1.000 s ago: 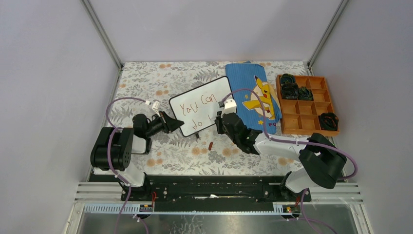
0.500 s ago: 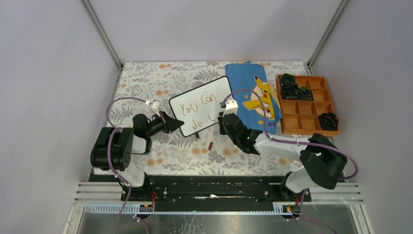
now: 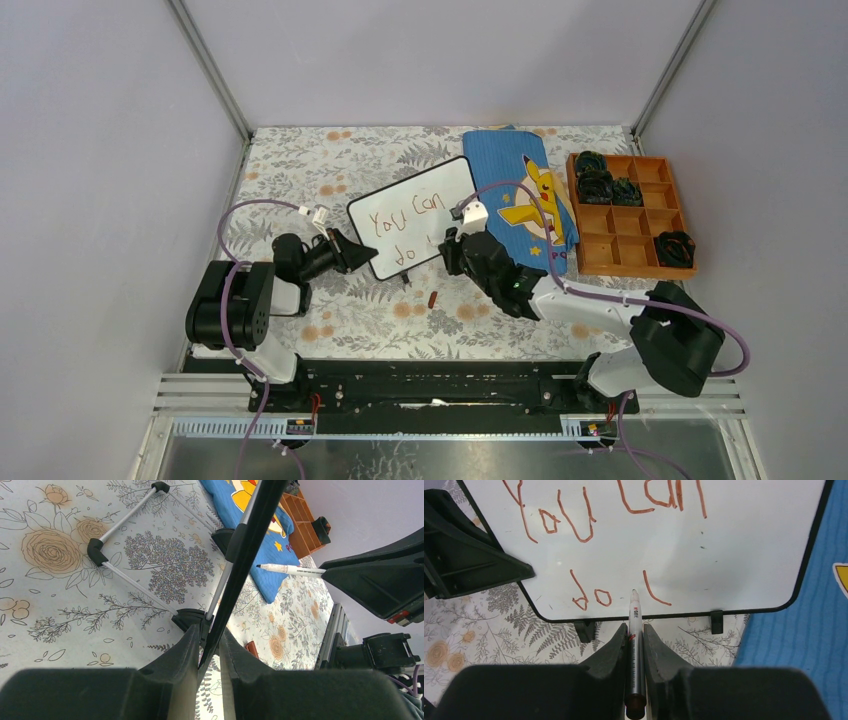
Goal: Write a sentence on the whiteboard
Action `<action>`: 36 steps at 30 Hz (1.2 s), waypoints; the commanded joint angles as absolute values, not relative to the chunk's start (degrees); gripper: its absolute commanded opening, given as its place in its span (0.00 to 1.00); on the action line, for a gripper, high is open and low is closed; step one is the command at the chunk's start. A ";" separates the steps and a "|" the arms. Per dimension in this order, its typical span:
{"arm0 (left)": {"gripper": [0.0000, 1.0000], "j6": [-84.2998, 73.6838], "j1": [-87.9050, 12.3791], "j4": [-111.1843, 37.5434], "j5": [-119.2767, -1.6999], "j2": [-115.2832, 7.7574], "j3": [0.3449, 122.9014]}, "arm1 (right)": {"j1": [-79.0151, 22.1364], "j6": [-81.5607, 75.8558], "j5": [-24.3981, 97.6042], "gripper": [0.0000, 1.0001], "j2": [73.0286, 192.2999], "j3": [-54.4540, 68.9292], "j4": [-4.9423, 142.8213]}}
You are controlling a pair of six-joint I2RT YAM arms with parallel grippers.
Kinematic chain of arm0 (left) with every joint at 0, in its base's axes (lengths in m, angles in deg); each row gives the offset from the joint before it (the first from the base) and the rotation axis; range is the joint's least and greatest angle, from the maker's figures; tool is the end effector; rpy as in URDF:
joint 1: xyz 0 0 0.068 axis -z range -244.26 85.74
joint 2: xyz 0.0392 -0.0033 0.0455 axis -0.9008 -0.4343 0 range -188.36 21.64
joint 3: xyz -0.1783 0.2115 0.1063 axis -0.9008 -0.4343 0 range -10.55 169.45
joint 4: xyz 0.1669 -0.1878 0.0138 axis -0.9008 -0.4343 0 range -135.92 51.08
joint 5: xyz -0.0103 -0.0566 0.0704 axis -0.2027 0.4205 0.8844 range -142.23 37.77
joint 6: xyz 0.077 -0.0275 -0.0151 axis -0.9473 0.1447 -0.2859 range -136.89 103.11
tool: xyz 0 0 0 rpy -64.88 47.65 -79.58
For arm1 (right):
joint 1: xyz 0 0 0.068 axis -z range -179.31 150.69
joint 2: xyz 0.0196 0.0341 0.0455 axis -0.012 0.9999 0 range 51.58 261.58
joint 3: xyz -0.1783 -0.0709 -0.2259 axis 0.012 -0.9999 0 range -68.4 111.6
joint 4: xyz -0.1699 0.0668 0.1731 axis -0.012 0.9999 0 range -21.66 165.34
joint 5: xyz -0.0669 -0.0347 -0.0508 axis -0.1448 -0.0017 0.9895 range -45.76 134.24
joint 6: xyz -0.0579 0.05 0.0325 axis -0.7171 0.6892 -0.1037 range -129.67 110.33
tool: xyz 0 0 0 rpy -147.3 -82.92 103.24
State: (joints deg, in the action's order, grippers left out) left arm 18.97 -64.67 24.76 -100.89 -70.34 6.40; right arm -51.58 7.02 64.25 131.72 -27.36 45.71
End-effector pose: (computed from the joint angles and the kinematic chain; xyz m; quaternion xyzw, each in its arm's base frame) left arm 0.2685 -0.0525 0.1666 0.0288 0.7511 -0.4794 0.4530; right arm 0.2195 0.2433 0.2560 -0.1420 0.7830 0.2190 0.5647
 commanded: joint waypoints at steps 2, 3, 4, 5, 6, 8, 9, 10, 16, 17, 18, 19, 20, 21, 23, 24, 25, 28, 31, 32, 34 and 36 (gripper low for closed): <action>0.25 16.77 -64.50 22.16 -99.07 -71.61 7.13 | -52.17 5.50 62.11 0.00 133.00 -24.23 43.21; 0.25 16.72 -64.50 22.16 -99.12 -71.63 7.14 | -52.17 5.56 62.36 0.00 133.24 -24.15 43.33; 0.25 16.77 -64.48 22.12 -99.06 -71.61 7.12 | -52.18 5.54 62.74 0.00 133.54 -23.95 43.67; 0.25 16.71 -64.51 22.13 -99.07 -71.65 7.12 | -52.22 5.48 63.25 0.00 133.89 -23.74 43.99; 0.25 16.69 -64.45 22.09 -99.05 -71.61 7.12 | -52.19 5.66 63.89 0.00 134.26 -23.48 44.40; 0.25 16.76 -64.50 22.07 -99.14 -71.62 7.12 | -52.22 6.30 65.27 0.00 134.90 -23.12 45.20; 0.25 16.75 -64.51 22.07 -99.12 -71.63 7.13 | -52.13 6.69 65.98 0.00 135.09 -23.12 45.10; 0.25 16.77 -64.52 22.07 -99.08 -71.61 7.12 | -52.13 6.85 66.40 0.00 135.22 -23.23 44.94; 0.25 16.65 -64.46 21.98 -99.16 -71.61 7.21 | -51.96 6.95 67.06 0.00 136.48 -22.59 44.28; 0.25 16.60 -64.51 21.98 -99.16 -71.64 7.21 | -51.87 6.94 67.03 0.00 136.63 -22.48 44.15; 0.25 16.62 -64.52 21.98 -99.16 -71.63 7.21 | -51.87 7.02 67.01 0.00 136.80 -22.33 44.22; 0.25 16.68 -64.51 22.00 -99.16 -71.61 7.21 | -51.79 7.07 67.15 0.00 136.95 -22.24 44.32; 0.25 16.66 -64.52 21.99 -99.16 -71.61 7.21 | -51.78 7.16 67.43 0.00 137.01 -22.24 44.41; 0.25 16.62 -64.46 21.98 -99.15 -71.62 7.21 | -51.65 7.26 67.76 0.00 137.01 -22.20 44.60; 0.25 16.62 -64.50 21.98 -99.16 -71.63 7.21 | -51.55 7.34 68.70 0.00 137.06 -22.24 45.12; 0.25 16.63 -64.50 21.98 -99.16 -71.61 7.21 | -51.46 7.42 69.13 0.00 137.02 -22.21 45.42; 0.25 16.61 -64.52 21.98 -99.16 -71.63 7.21 | -51.32 7.66 69.66 0.00 137.01 -22.29 45.65; 0.25 16.68 -64.47 21.98 -99.12 -71.63 7.25 | -50.96 8.00 71.07 0.00 136.72 -22.51 46.29; 0.25 16.68 -64.51 21.90 -99.13 -71.61 7.22 | -50.58 8.09 71.94 0.00 136.51 -22.43 46.99; 0.25 16.69 -64.50 21.93 -99.10 -71.63 7.21 | -50.42 8.16 72.30 0.00 136.49 -22.33 47.29; 0.25 16.67 -64.48 21.90 -99.07 -71.62 7.21 | -50.25 8.28 72.90 0.00 136.36 -22.26 47.80; 0.25 16.61 -64.51 21.90 -99.07 -71.61 7.23 | -50.18 8.39 73.16 0.00 135.95 -22.53 47.91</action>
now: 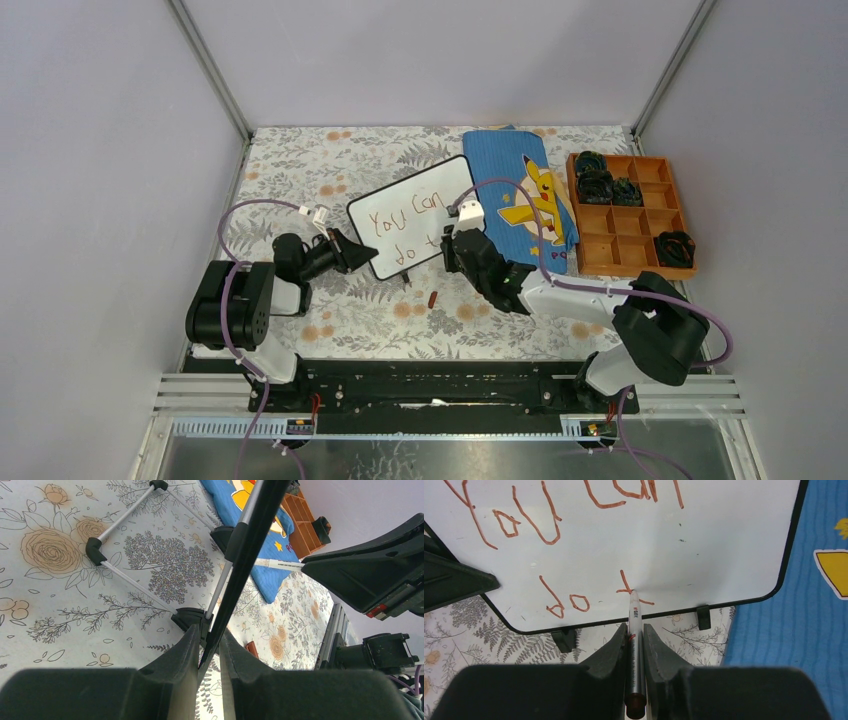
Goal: Write a sentence on the whiteboard
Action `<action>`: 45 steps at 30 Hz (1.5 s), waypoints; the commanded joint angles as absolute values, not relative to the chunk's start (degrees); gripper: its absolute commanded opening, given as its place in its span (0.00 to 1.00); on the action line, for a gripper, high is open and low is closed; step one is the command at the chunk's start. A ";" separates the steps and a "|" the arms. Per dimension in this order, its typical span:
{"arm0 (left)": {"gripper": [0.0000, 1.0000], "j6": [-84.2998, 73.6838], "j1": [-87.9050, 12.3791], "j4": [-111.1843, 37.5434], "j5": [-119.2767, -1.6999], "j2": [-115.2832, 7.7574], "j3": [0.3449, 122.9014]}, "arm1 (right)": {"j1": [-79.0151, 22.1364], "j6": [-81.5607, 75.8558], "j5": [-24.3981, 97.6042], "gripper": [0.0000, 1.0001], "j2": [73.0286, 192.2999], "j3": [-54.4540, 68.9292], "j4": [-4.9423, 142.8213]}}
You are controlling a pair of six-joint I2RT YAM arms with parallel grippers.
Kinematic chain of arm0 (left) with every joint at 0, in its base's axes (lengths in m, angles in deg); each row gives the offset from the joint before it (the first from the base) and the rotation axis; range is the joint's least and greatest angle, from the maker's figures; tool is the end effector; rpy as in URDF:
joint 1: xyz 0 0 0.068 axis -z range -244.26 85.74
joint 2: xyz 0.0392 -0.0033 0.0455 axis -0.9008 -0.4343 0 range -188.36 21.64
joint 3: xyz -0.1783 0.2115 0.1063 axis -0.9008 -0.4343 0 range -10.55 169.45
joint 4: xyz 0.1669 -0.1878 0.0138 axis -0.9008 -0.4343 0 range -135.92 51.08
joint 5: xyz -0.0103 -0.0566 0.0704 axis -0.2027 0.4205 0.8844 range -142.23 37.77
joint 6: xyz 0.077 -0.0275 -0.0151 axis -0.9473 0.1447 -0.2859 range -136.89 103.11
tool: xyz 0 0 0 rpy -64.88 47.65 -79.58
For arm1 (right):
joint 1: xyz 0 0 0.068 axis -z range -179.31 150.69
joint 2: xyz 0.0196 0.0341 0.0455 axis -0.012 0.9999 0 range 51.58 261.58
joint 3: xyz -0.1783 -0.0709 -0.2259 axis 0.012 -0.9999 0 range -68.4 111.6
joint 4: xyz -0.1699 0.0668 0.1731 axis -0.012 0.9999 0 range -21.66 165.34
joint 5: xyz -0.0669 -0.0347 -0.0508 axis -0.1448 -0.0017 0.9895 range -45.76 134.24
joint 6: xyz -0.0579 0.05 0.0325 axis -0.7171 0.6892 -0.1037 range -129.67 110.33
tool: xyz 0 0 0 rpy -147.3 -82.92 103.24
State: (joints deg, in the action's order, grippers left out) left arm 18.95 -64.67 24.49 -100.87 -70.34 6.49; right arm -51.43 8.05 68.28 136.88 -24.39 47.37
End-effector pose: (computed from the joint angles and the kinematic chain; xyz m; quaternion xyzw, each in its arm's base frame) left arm 0.2688 -0.0525 0.1664 0.0280 0.7518 -0.4793 0.4519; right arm 0.2343 0.2531 0.2426 -0.1237 0.8020 0.1797 0.5560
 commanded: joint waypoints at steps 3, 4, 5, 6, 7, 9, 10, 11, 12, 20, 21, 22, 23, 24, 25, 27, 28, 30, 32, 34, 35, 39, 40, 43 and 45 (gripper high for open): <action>0.25 16.65 -64.52 21.90 -99.07 -71.61 7.21 | -50.11 8.35 72.92 0.00 134.65 -23.45 47.46; 0.25 16.68 -64.46 21.90 -99.06 -71.61 7.29 | -50.04 8.41 72.92 0.00 134.05 -23.92 47.18; 0.25 16.66 -64.50 21.90 -99.07 -71.61 7.22 | -50.05 8.34 72.72 0.00 133.24 -24.44 46.78; 0.25 16.63 -64.52 21.90 -99.07 -71.66 7.21 | -50.09 8.22 72.23 0.00 132.36 -25.05 46.03; 0.25 16.67 -64.51 21.90 -99.07 -71.62 7.22 | -50.11 8.10 71.75 0.00 131.37 -25.87 45.09; 0.25 16.65 -64.47 21.90 -99.07 -71.63 7.24 | -50.12 7.89 71.18 0.00 129.74 -26.88 43.32; 0.25 16.68 -64.52 21.90 -99.05 -71.61 7.21 | -50.11 7.75 71.13 0.00 129.24 -26.87 43.06; 0.25 16.65 -64.53 21.90 -99.07 -71.66 7.21 | -50.11 7.70 71.15 0.00 129.00 -26.60 43.14; 0.25 16.67 -64.50 21.90 -99.07 -71.58 7.21 | -50.11 7.58 71.17 0.00 128.86 -26.12 43.39; 0.25 16.48 -64.52 21.90 -99.06 -71.43 7.17 | -50.03 7.04 69.76 0.00 131.09 -22.48 43.48; 0.25 16.44 -64.53 21.83 -99.07 -71.44 7.20 | -50.07 7.03 69.66 0.00 131.50 -22.15 43.46; 0.25 16.46 -64.48 21.75 -99.07 -71.44 7.25 | -50.11 7.03 69.65 0.00 131.86 -21.82 43.50; 0.25 16.41 -64.49 21.66 -99.07 -71.56 7.33 | -50.07 7.03 69.64 0.00 132.26 -21.55 43.47; 0.25 16.42 -64.51 21.65 -99.07 -71.53 7.30 | -50.06 7.03 69.64 0.00 132.57 -21.29 43.47; 0.25 16.42 -64.47 21.63 -99.03 -71.55 7.30 | -50.11 6.98 69.68 0.00 132.88 -21.01 43.47; 0.25 16.42 -64.52 21.63 -99.07 -71.52 7.30 | -49.94 6.95 69.77 0.00 133.63 -20.40 43.75; 0.25 16.42 -64.48 21.63 -99.07 -71.58 7.30 | -49.89 6.93 69.83 0.00 134.01 -20.13 43.93; 0.25 16.42 -64.53 21.55 -99.03 -71.54 7.30 | -49.56 7.06 70.06 0.00 134.59 -20.06 43.95; 0.25 16.41 -64.46 21.54 -99.07 -71.59 7.34 | -49.23 7.21 69.99 0.00 135.01 -20.19 43.94; 0.25 16.42 -64.50 21.54 -99.12 -71.60 7.38 | -49.06 7.30 69.97 0.00 135.44 -20.23 44.20; 0.25 16.41 -64.48 21.54 -99.08 -71.61 7.41 | -48.86 7.32 69.93 0.00 135.62 -20.35 44.14; 0.25 16.42 -64.53 21.57 -99.07 -71.66 7.41 | -48.69 7.47 70.05 0.00 136.24 -21.12 44.06; 0.25 16.40 -64.53 21.55 -99.08 -71.63 7.40 | -48.58 7.48 70.08 0.00 136.37 -21.38 44.15; 0.25 16.38 -64.53 21.60 -99.07 -71.65 7.38 | -48.54 7.77 70.21 0.00 136.34 -22.28 44.09; 0.25 16.42 -64.52 21.55 -99.07 -71.61 7.38 | -48.59 8.04 70.11 0.00 136.02 -23.01 44.17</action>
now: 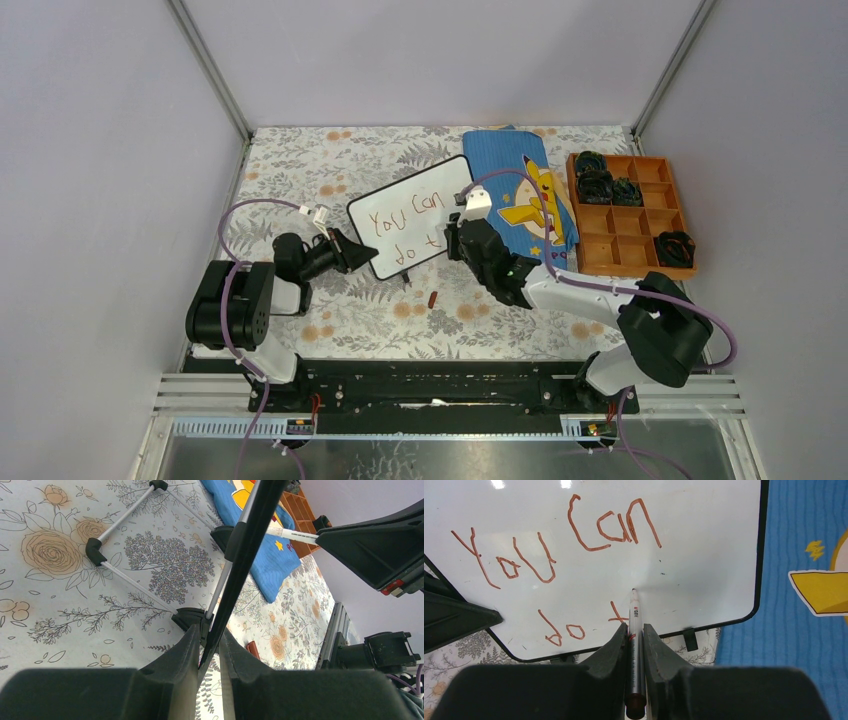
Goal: Write a sentence on the whiteboard
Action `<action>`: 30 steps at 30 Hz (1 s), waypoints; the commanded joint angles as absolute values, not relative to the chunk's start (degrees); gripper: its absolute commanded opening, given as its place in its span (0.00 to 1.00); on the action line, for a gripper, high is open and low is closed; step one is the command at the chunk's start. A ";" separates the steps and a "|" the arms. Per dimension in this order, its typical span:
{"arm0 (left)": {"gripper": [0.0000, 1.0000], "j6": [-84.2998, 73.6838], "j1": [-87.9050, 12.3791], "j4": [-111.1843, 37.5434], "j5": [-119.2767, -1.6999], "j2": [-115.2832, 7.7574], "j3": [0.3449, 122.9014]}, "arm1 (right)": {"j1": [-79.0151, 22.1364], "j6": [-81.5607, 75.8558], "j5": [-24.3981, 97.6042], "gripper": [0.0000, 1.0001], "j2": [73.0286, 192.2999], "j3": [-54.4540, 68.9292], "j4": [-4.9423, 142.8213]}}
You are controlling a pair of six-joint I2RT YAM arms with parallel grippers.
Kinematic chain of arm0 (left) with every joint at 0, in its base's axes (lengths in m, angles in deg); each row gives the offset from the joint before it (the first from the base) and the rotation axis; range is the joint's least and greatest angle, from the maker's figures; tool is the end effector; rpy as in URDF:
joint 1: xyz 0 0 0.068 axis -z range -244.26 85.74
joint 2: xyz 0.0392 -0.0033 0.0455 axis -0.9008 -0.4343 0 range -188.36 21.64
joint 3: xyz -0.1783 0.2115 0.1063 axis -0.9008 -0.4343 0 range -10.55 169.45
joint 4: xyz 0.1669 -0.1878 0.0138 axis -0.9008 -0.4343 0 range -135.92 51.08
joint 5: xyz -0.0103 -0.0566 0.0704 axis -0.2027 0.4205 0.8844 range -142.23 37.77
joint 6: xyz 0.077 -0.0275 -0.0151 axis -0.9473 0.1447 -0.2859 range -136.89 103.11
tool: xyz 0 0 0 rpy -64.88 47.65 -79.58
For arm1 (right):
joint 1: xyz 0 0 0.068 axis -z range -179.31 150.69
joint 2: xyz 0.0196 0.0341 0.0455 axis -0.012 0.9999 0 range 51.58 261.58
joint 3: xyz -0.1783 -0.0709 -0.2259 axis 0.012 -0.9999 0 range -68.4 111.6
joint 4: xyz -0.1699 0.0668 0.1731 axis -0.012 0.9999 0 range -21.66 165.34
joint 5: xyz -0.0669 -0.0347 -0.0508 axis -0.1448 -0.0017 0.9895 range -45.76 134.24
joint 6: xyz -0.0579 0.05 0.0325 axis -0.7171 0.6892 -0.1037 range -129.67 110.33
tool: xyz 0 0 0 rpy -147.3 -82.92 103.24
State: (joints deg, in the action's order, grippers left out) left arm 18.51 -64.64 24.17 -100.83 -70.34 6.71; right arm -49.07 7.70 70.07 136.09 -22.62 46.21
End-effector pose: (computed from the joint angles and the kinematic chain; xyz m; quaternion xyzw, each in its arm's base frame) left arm 0.2695 -0.0526 0.1666 0.0305 0.7521 -0.4775 0.4532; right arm 0.2478 0.2440 0.2609 -0.0897 0.7877 0.1728 0.5845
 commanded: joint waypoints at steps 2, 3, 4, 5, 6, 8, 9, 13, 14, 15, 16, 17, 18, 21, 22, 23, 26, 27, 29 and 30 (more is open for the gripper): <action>0.25 16.44 -64.52 21.46 -99.08 -71.70 7.43 | -48.57 8.18 70.04 0.00 135.61 -23.65 44.39; 0.25 16.44 -64.51 21.46 -99.07 -71.64 7.40 | -48.55 8.25 70.08 0.00 135.27 -24.07 44.51; 0.25 16.44 -64.46 21.46 -99.07 -71.70 7.39 | -48.60 8.34 70.08 0.00 135.07 -24.48 44.52; 0.25 16.47 -64.47 21.46 -99.07 -71.72 7.38 | -48.58 8.35 69.98 0.00 135.00 -24.80 44.60; 0.25 16.46 -64.52 21.46 -99.05 -71.71 7.43 | -48.54 8.52 69.97 0.00 134.99 -24.99 44.96; 0.25 16.44 -64.53 21.46 -99.07 -71.72 7.46 | -48.61 8.81 69.82 0.00 135.02 -25.28 45.32; 0.25 16.49 -64.45 21.48 -99.07 -71.77 7.39 | -48.54 8.86 69.74 0.00 135.00 -25.44 45.47; 0.25 16.49 -64.53 21.46 -99.07 -71.76 7.38 | -48.62 9.03 69.67 0.00 134.74 -26.08 45.72; 0.25 16.51 -64.46 21.46 -99.08 -71.72 7.46 | -48.61 9.09 69.58 0.00 134.68 -26.26 45.83; 0.25 16.49 -64.51 21.46 -99.07 -71.72 7.42 | -48.55 9.26 69.38 0.00 134.72 -26.41 45.96; 0.25 16.42 -64.47 21.46 -99.07 -71.70 7.45 | -48.61 9.38 69.22 0.00 134.73 -26.53 46.00; 0.25 16.43 -64.52 21.46 -99.07 -71.71 7.44 | -48.62 9.52 69.09 0.00 134.77 -26.68 46.08; 0.25 16.46 -63.95 21.48 -99.03 -71.71 7.41 | -48.61 9.57 68.98 0.00 134.81 -26.74 46.10; 0.25 16.49 -63.38 21.46 -99.07 -71.71 7.46 | -48.61 9.58 68.77 0.00 134.90 -26.61 46.28; 0.25 16.45 -63.32 21.46 -99.05 -71.70 7.47 | -48.62 9.54 68.77 0.00 134.95 -26.52 46.48; 0.25 16.44 -63.36 21.46 -99.09 -71.72 7.47 | -48.58 9.50 68.77 0.00 134.91 -26.41 46.66; 0.25 16.51 -63.37 21.46 -99.11 -71.71 7.47 | -48.56 9.42 68.79 0.00 134.82 -26.04 46.95; 0.25 16.51 -63.35 21.46 -99.06 -71.73 7.47 | -48.60 9.41 68.82 0.00 134.82 -25.91 46.96; 0.25 16.51 -63.30 21.46 -99.06 -71.71 7.47 | -48.55 9.33 69.00 0.00 134.73 -25.37 47.36; 0.25 16.51 -63.30 21.46 -99.08 -71.72 7.47 | -48.57 9.25 69.06 0.00 134.74 -25.03 47.45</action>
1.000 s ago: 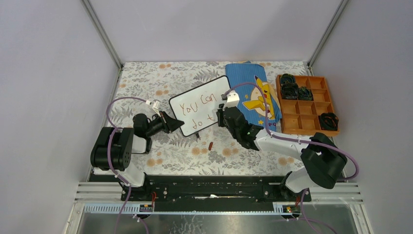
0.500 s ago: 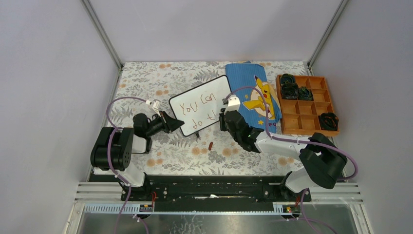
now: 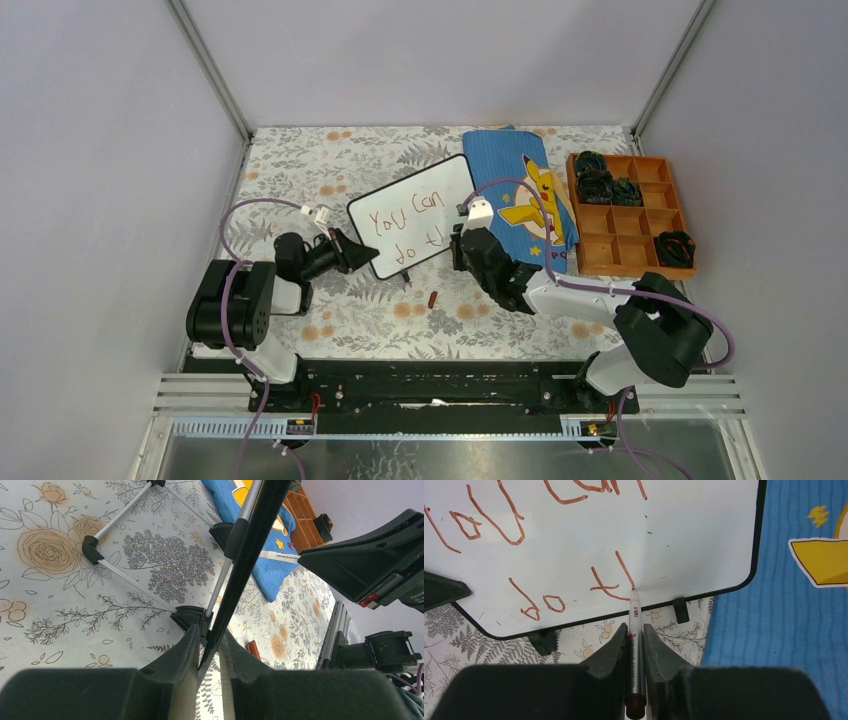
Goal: Write a sentence on the whiteboard
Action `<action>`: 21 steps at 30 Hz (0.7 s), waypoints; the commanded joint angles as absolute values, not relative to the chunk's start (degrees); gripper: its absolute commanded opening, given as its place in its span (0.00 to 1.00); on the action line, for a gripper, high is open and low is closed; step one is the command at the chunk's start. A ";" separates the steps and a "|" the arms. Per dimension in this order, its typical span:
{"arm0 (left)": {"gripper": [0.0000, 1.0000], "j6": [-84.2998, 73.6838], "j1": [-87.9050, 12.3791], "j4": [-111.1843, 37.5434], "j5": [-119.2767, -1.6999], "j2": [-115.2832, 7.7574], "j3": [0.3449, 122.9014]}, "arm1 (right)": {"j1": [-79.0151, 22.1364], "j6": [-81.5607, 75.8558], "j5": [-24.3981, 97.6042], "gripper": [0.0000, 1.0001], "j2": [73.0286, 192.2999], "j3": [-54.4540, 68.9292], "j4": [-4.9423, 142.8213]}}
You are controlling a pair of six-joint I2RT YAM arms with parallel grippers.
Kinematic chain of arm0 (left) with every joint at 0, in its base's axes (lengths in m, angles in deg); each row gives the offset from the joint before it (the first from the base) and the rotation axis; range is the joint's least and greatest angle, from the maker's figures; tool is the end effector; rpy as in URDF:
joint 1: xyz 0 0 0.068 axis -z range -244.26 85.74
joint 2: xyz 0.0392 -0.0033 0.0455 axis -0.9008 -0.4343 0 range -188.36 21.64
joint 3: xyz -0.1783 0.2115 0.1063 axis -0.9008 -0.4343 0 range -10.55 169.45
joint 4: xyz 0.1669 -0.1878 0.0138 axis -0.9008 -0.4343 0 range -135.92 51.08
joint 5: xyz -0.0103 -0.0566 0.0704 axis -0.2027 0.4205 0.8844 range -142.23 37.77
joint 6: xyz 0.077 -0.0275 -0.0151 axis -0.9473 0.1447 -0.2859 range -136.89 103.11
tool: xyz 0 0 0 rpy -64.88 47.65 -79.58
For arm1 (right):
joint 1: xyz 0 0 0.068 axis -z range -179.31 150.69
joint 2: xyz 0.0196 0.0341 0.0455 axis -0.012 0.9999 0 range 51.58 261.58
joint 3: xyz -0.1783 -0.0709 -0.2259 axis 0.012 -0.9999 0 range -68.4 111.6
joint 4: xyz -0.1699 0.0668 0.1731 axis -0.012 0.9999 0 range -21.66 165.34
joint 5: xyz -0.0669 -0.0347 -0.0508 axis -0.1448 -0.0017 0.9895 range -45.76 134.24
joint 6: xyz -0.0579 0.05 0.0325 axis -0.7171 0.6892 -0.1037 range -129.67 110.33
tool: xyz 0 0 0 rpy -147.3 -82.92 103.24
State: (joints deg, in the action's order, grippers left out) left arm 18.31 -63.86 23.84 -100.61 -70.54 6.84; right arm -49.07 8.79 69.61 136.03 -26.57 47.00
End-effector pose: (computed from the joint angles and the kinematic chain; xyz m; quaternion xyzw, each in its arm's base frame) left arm 0.2696 -0.0561 0.1656 0.0340 0.7537 -0.4788 0.4490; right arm 0.2403 0.2359 0.2352 -0.0979 0.8089 0.1587 0.5575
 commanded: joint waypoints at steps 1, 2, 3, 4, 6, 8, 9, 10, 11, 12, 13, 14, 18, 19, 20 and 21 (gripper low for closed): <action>0.25 16.48 -63.30 21.46 -99.07 -71.71 7.47 | -48.58 9.03 69.31 0.00 134.73 -24.66 47.55; 0.25 16.45 -63.25 21.46 -99.05 -71.68 7.43 | -48.58 8.86 69.61 0.00 134.67 -24.08 47.79; 0.25 16.43 -63.29 21.46 -99.06 -71.73 7.41 | -48.59 8.61 69.83 0.00 134.69 -23.59 47.91; 0.25 16.43 -63.25 21.46 -99.07 -71.70 7.39 | -48.54 8.35 70.14 0.00 134.72 -23.17 48.00; 0.25 16.42 -63.29 21.39 -99.07 -71.78 7.47 | -48.60 7.87 70.39 0.00 135.01 -22.24 48.14; 0.25 16.41 -63.30 21.37 -99.07 -71.70 7.53 | -48.60 7.52 70.71 0.00 135.52 -21.20 48.52; 0.25 16.42 -63.25 21.37 -99.05 -71.72 7.48 | -48.59 7.42 70.79 0.00 135.71 -20.81 48.62; 0.25 16.42 -63.29 21.37 -99.03 -71.64 7.47 | -48.52 7.32 70.88 0.00 135.92 -20.50 48.63; 0.25 16.42 -63.28 21.37 -99.02 -71.61 7.39 | -48.53 7.26 70.90 0.00 136.02 -20.11 48.65; 0.25 16.40 -63.29 21.37 -99.02 -71.61 7.46 | -48.53 7.12 71.01 0.00 136.16 -19.88 48.66; 0.25 16.41 -63.30 21.37 -99.07 -71.65 7.45 | -48.53 7.00 71.03 0.00 136.28 -19.62 48.60; 0.25 16.42 -63.30 21.35 -99.07 -71.61 7.47 | -48.48 6.92 71.05 0.00 136.49 -19.35 48.65; 0.25 16.36 -63.29 21.31 -99.07 -71.61 7.48 | -48.18 6.57 71.12 0.00 137.22 -18.51 48.80; 0.25 16.40 -63.28 21.33 -99.07 -71.65 7.47 | -48.04 6.55 71.11 0.00 137.34 -18.40 48.84; 0.25 16.38 -63.25 21.29 -99.06 -71.61 7.47 | -48.01 6.59 71.10 0.00 137.44 -18.39 48.95; 0.25 16.37 -63.29 21.28 -99.06 -71.61 7.47 | -47.85 6.64 71.13 0.00 137.45 -18.39 49.00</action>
State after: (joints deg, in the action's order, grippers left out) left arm 18.12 -63.64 23.64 -100.56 -70.56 6.86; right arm -48.74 7.44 70.11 136.88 -20.85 49.86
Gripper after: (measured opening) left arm 0.257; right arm 0.185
